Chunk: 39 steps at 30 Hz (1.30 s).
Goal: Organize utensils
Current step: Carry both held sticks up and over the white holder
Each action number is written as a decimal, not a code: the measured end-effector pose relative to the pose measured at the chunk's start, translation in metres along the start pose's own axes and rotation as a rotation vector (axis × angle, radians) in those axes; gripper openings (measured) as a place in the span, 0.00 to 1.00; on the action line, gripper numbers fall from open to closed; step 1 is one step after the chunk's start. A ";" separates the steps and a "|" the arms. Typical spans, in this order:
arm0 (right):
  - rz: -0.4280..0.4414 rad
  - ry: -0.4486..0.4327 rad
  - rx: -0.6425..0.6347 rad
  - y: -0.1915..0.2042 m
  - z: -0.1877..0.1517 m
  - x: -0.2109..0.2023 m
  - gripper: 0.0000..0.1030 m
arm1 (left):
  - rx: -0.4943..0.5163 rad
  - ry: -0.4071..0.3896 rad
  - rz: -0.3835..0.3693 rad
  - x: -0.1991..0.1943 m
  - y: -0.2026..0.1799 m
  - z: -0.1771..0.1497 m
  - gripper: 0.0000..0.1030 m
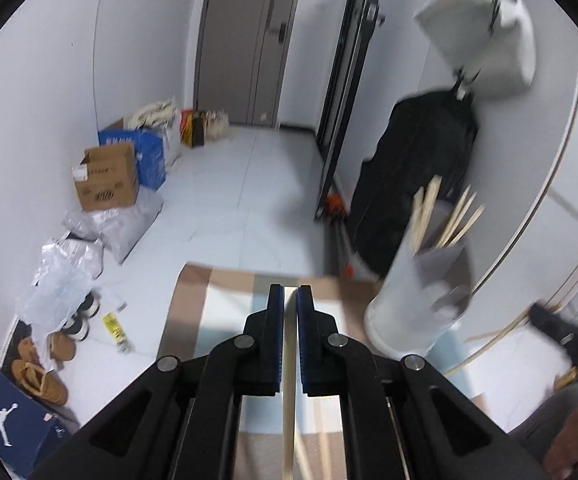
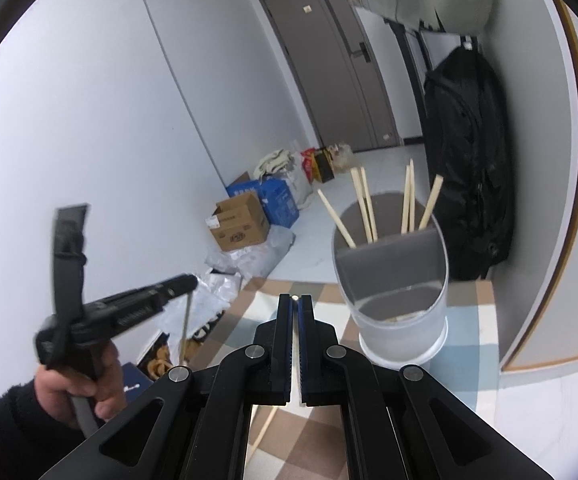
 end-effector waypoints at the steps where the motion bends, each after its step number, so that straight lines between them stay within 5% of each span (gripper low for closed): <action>1: -0.001 -0.006 0.000 0.000 0.003 -0.002 0.02 | -0.006 -0.020 -0.007 -0.005 -0.002 0.004 0.02; 11: 0.002 -0.050 0.020 -0.004 0.031 -0.025 0.02 | -0.109 -0.183 -0.104 -0.025 -0.030 0.054 0.02; 22: -0.034 -0.145 0.009 -0.028 0.118 -0.066 0.02 | -0.134 -0.292 -0.209 -0.032 -0.073 0.106 0.02; 29: -0.068 -0.176 -0.029 -0.041 0.162 -0.059 0.02 | -0.152 -0.347 -0.217 -0.017 -0.086 0.132 0.02; 39: -0.086 -0.146 -0.045 -0.064 0.177 -0.021 0.02 | -0.138 -0.349 -0.183 0.036 -0.088 0.130 0.02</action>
Point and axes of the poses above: each gripper's, at about its wrist camera, not at the fingertips, and x roughly the way its jaws point, y to its left, z to its top, the point moved 5 cm from there along x, roughly the way its jaws point, and after that the axes turned 4 degrees about -x, right-handed, at the moved point
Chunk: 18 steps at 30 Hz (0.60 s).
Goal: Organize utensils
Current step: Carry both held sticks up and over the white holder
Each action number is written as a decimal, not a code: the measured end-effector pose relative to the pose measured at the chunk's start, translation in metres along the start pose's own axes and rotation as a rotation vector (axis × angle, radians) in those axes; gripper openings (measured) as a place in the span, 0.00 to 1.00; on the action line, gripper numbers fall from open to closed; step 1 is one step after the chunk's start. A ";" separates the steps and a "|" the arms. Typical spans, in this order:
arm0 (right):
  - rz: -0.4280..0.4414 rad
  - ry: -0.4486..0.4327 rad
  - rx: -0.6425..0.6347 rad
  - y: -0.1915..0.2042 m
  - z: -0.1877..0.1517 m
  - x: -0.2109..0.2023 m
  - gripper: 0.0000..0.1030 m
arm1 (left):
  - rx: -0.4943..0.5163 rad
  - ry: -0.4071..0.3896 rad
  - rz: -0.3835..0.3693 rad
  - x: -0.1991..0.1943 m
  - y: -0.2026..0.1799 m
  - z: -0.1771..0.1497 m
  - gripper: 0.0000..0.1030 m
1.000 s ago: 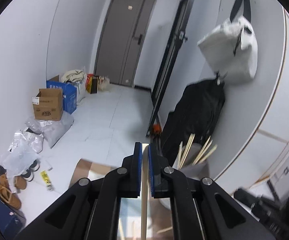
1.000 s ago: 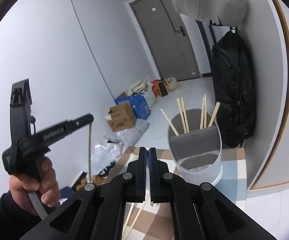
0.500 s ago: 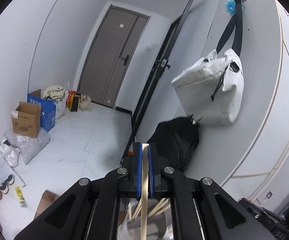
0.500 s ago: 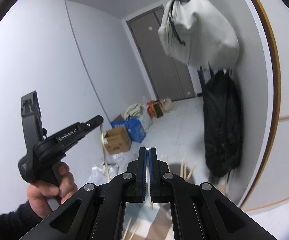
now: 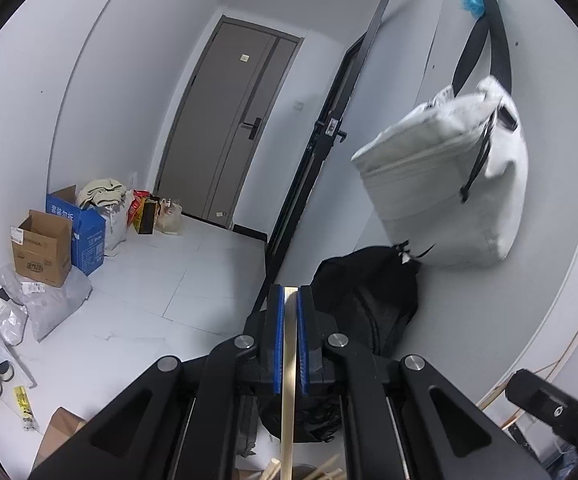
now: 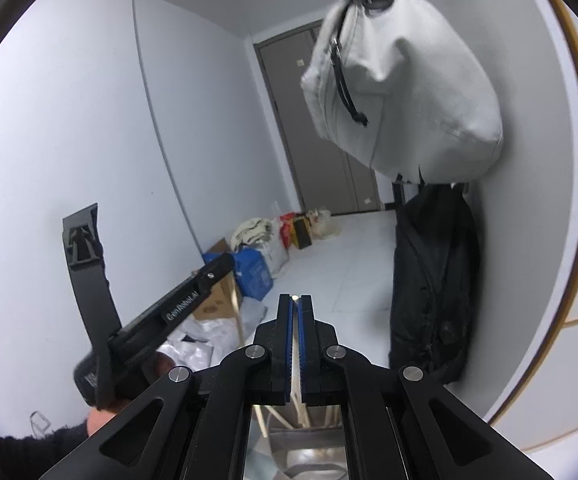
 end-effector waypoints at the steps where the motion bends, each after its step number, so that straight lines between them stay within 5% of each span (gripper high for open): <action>1: 0.001 0.007 0.004 -0.002 -0.002 0.004 0.02 | 0.004 -0.007 0.009 0.003 0.003 -0.003 0.02; 18: 0.008 0.096 -0.006 -0.017 -0.025 0.051 0.02 | 0.148 -0.053 0.018 0.023 -0.001 -0.027 0.02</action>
Point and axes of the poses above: each gripper's, at about its wrist camera, not at the fingertips, and x roughly the way its jaws point, y to its left, z to its top, the point moved 5 cm from there along x, roughly the way its jaws point, and after that the axes turned 4 degrees about -x, right-handed, at the moved point
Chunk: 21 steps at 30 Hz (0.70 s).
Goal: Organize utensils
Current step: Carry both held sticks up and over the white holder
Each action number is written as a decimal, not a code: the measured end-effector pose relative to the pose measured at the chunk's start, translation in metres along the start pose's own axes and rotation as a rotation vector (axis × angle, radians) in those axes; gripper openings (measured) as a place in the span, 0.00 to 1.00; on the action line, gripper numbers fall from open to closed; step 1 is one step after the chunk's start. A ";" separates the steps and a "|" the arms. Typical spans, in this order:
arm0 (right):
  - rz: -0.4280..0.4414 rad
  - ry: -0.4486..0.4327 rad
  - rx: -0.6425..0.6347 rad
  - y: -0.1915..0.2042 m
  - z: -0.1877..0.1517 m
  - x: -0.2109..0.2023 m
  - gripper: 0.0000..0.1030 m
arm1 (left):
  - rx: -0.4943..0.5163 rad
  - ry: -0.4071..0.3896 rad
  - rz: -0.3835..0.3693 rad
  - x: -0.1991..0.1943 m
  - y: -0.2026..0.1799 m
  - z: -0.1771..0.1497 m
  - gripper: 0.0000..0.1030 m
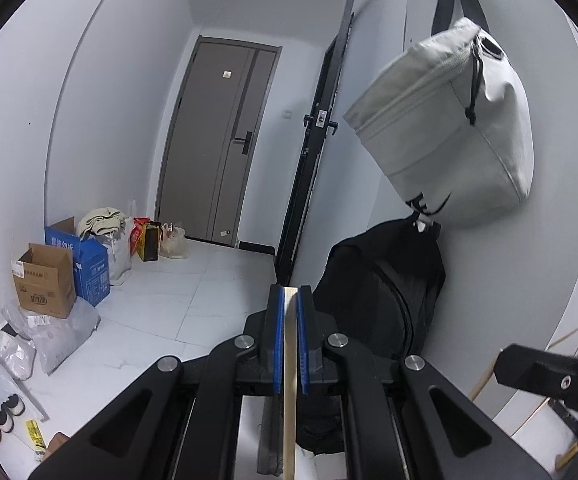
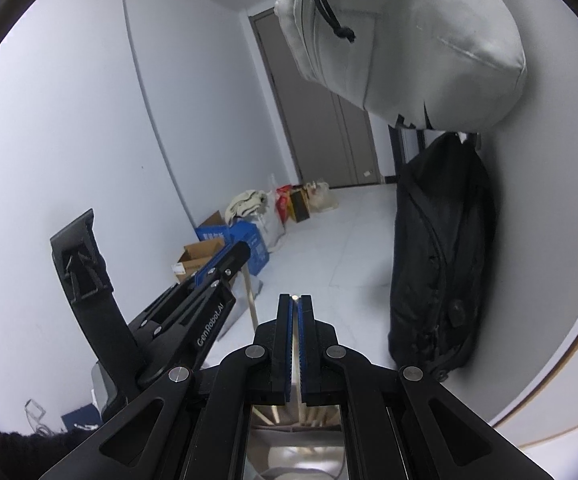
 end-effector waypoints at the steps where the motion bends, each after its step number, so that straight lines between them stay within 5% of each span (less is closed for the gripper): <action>1: 0.000 0.004 0.000 -0.001 -0.001 0.002 0.02 | 0.006 0.004 -0.001 0.000 0.000 -0.001 0.02; 21: 0.040 0.123 0.010 -0.002 -0.041 0.037 0.02 | 0.069 0.054 -0.093 -0.012 -0.006 -0.012 0.02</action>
Point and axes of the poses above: each gripper's, at about its wrist camera, not at the fingertips, and x roughly the way its jaws point, y to its left, z to its top, the point moved 5 cm from there along x, roughly the way its jaws point, and after that the axes turned 4 degrees about -x, right-handed, at the moved point
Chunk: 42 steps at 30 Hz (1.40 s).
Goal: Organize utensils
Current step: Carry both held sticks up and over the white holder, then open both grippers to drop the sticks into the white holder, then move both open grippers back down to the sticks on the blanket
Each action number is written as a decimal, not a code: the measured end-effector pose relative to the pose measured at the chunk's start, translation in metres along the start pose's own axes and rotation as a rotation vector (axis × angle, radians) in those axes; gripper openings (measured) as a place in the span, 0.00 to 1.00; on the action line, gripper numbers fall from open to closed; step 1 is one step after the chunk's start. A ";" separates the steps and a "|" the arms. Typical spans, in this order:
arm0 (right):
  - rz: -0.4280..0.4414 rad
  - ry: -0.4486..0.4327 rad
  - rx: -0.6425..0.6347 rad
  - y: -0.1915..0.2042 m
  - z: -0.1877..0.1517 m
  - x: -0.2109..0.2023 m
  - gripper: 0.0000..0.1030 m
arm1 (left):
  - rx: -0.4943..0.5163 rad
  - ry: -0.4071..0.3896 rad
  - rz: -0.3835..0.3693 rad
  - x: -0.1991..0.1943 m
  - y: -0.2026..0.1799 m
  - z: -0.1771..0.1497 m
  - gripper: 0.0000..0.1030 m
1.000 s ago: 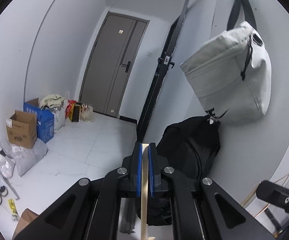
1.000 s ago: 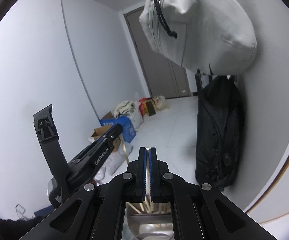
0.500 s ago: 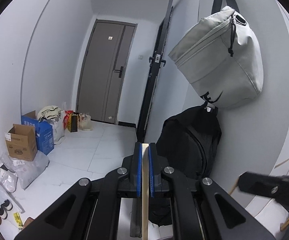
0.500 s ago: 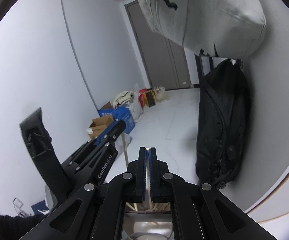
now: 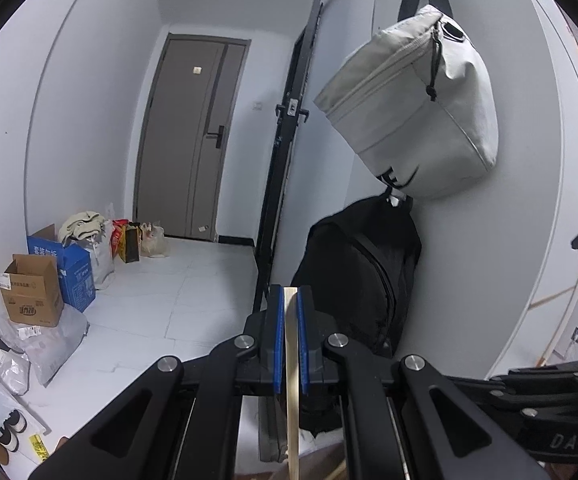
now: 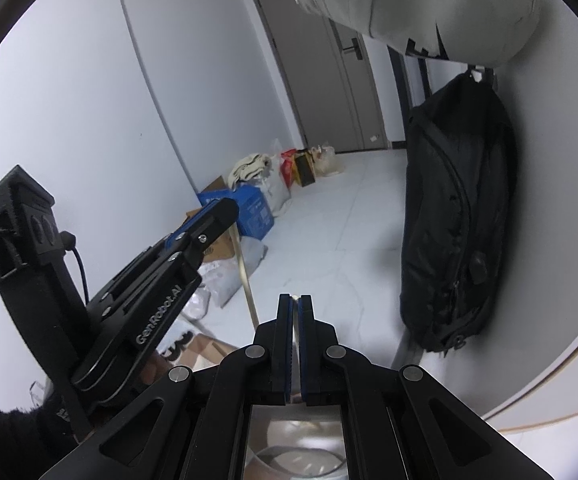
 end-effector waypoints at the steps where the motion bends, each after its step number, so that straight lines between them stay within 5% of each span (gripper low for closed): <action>1: 0.003 0.005 -0.001 0.000 -0.001 0.001 0.02 | 0.004 0.006 -0.002 -0.001 0.000 -0.001 0.02; 18: 0.107 0.043 0.126 -0.015 -0.017 0.020 0.02 | -0.019 0.235 -0.129 0.001 0.006 -0.029 0.02; 24: 0.130 0.034 0.169 -0.018 -0.021 0.014 0.05 | -0.009 0.371 -0.186 0.005 -0.001 -0.044 0.04; 28: 0.151 0.012 0.239 -0.027 -0.026 0.001 0.06 | 0.000 0.481 -0.182 0.008 -0.004 -0.051 0.27; 33: 0.124 -0.032 0.295 -0.034 -0.033 -0.022 0.15 | -0.001 0.434 -0.150 -0.013 -0.004 -0.040 0.44; 35: 0.099 -0.056 0.308 -0.037 -0.038 -0.034 0.34 | -0.009 0.400 -0.123 -0.024 -0.001 -0.033 0.51; 39: 0.084 -0.097 0.308 -0.030 -0.045 -0.054 0.42 | -0.009 0.361 -0.052 -0.041 0.007 -0.030 0.55; 42: 0.075 -0.122 0.286 -0.019 -0.050 -0.065 0.57 | -0.023 0.334 0.015 -0.056 0.019 -0.030 0.63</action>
Point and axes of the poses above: each gripper's, at about its wrist camera, not at the fingertips, and x roughly the way its jaws point, y to its left, z to its top, the point moved 5 cm from there along x, roughly the way its jaws point, and after that the axes turned 4 degrees about -x, right-handed, at the moved point
